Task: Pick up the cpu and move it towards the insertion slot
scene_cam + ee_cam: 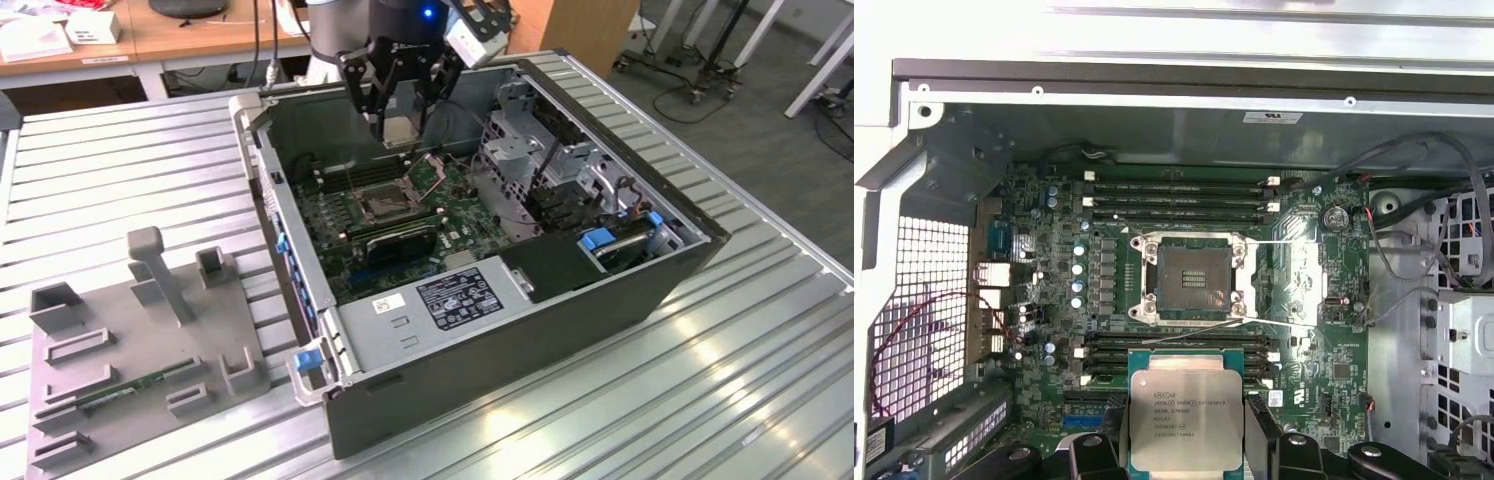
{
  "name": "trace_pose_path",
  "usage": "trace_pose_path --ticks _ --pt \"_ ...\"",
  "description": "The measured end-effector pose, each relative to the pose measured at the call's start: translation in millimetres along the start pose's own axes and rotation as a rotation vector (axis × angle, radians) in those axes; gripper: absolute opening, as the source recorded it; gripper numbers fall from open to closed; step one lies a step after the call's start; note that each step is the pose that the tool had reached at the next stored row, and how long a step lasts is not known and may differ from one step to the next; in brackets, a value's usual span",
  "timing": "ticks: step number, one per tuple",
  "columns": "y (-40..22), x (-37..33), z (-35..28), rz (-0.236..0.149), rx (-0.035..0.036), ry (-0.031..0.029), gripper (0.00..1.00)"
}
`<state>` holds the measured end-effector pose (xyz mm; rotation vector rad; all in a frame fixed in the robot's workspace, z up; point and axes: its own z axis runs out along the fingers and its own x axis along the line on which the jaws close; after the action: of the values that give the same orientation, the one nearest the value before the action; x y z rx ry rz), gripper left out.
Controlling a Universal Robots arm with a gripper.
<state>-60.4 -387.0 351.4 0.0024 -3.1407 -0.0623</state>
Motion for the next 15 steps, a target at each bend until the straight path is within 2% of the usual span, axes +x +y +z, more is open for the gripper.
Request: trace_pose_path --ticks 8,15 --pt "0.4 0.0 0.8 0.001 -0.0002 -0.0001 0.54" --pt "10.0 -0.3 5.7 0.009 -0.0001 -0.0004 0.54"
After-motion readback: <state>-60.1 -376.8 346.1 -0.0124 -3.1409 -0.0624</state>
